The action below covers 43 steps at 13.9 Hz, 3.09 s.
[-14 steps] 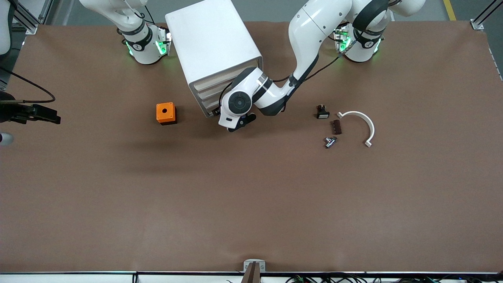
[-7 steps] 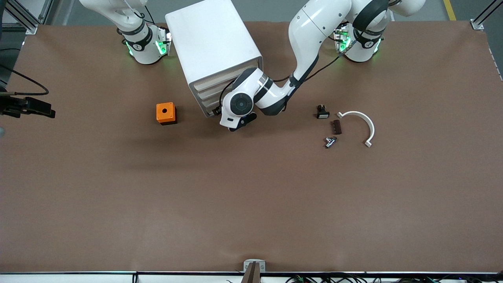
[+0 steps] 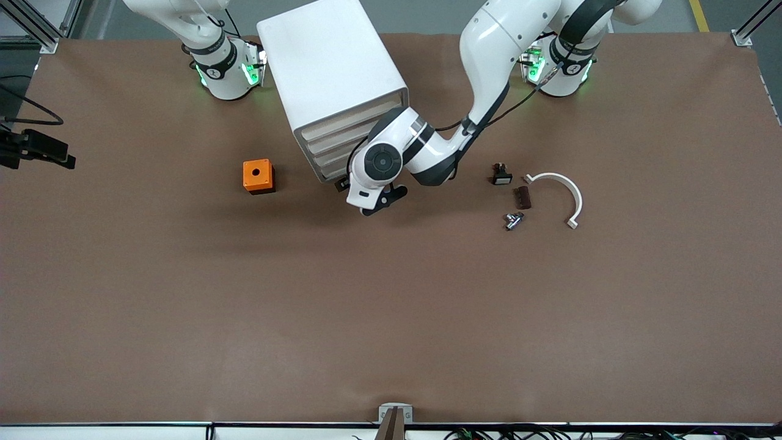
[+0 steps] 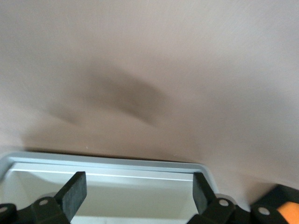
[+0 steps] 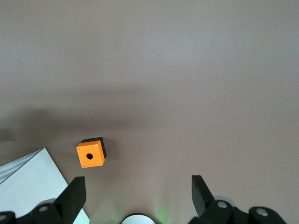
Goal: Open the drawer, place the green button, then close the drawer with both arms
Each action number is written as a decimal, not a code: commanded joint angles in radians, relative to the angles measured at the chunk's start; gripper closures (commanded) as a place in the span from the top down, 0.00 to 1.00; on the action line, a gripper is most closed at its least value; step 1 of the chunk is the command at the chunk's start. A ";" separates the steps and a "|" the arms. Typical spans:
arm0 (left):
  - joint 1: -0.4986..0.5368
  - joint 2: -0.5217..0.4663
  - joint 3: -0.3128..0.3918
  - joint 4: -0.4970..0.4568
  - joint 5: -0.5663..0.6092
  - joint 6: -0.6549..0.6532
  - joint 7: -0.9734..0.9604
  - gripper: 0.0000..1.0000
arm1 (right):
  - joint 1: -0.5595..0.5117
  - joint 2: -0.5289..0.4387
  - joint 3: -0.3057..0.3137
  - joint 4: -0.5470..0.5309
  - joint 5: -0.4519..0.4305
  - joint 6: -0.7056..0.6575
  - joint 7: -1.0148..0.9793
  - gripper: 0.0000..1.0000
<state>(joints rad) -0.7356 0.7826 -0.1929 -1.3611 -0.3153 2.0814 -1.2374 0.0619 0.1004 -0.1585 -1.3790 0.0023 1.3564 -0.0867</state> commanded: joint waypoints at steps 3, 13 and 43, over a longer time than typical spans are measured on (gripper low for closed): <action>0.132 -0.221 0.007 -0.027 0.045 -0.211 0.048 0.99 | -0.031 -0.111 0.010 -0.120 0.022 0.023 -0.008 1.00; 0.533 -0.516 0.004 -0.032 0.145 -0.630 0.448 0.99 | -0.054 -0.142 0.017 -0.127 0.022 0.065 -0.008 1.00; 0.717 -0.885 0.233 -0.416 0.300 -0.472 1.225 1.00 | -0.083 -0.206 0.076 -0.218 0.039 0.112 -0.008 1.00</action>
<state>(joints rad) -0.0073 -0.0941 0.0602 -1.8136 -0.0405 1.6086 -0.0055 -0.0104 -0.0713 -0.0986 -1.5636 0.0257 1.4607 -0.0867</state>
